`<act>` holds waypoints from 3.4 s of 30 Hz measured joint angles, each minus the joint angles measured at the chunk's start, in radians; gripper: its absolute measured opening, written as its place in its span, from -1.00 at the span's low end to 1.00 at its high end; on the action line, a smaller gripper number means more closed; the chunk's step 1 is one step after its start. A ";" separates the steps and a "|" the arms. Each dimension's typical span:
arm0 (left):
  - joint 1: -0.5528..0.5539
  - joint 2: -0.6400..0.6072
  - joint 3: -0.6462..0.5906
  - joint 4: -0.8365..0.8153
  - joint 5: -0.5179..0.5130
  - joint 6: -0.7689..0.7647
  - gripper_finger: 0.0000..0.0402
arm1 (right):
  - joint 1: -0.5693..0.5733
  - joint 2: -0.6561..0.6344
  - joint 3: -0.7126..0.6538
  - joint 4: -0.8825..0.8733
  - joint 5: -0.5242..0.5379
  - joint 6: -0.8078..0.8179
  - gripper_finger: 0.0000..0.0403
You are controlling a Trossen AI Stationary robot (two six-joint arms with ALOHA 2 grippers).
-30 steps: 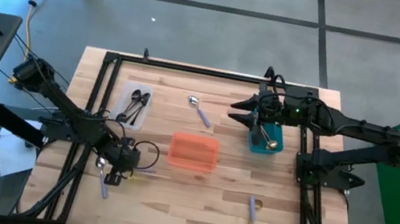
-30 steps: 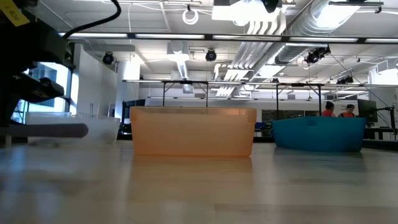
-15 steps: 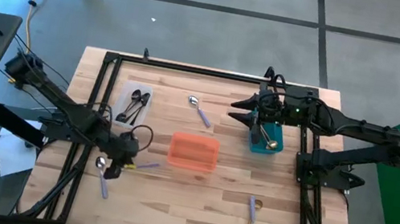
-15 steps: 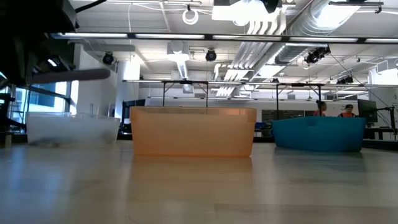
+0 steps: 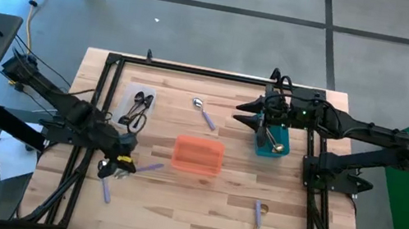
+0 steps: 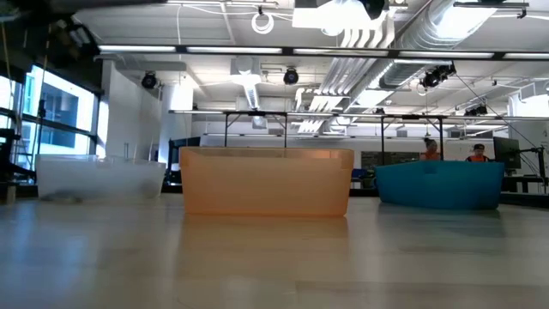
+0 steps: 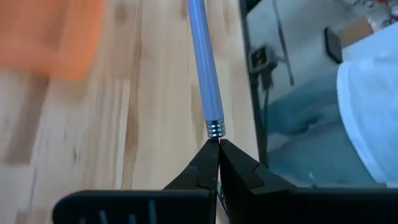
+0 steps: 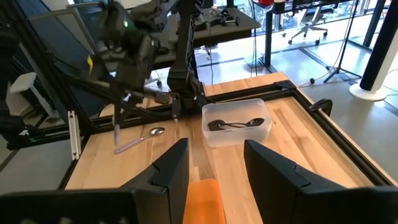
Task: Sort silverware by color (type)
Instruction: Put the bottom left violet spoon into the orange bin
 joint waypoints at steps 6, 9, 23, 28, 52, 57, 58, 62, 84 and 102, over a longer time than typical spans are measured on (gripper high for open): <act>0.076 -0.001 0.121 0.001 -0.081 0.124 -1.00 | 0.000 0.000 0.000 0.000 0.000 0.000 -0.31; 0.134 -0.001 0.186 -0.001 -0.116 0.209 -1.00 | 0.000 0.000 0.000 0.001 0.000 0.000 -0.31; 0.445 -0.001 0.387 0.053 -0.190 0.605 -1.00 | 0.000 0.000 0.000 0.059 0.001 0.027 -0.31; 0.524 0.000 0.360 0.196 -0.213 0.676 -1.00 | 0.000 0.006 0.000 0.141 0.001 0.027 -0.31; 0.591 0.124 0.067 0.797 -0.057 0.553 -1.00 | 0.000 0.237 0.000 0.472 -0.021 0.097 -0.31; 0.591 0.128 0.067 0.829 -0.057 0.586 -1.00 | 0.000 0.232 0.000 0.507 -0.021 0.088 -0.31; 0.591 0.129 0.067 0.827 -0.057 0.586 -1.00 | 0.000 0.232 0.000 0.515 -0.021 0.087 -0.31; 0.589 0.128 0.067 0.828 -0.041 0.586 -1.00 | 0.000 0.232 0.000 0.541 -0.021 0.071 -0.31; 0.584 0.128 0.067 0.819 -0.027 0.567 -1.00 | 0.001 0.233 0.000 0.541 -0.022 0.051 -0.31; 0.579 0.128 0.067 0.811 -0.028 0.569 -1.00 | 0.001 0.233 0.000 0.541 -0.022 0.051 -0.31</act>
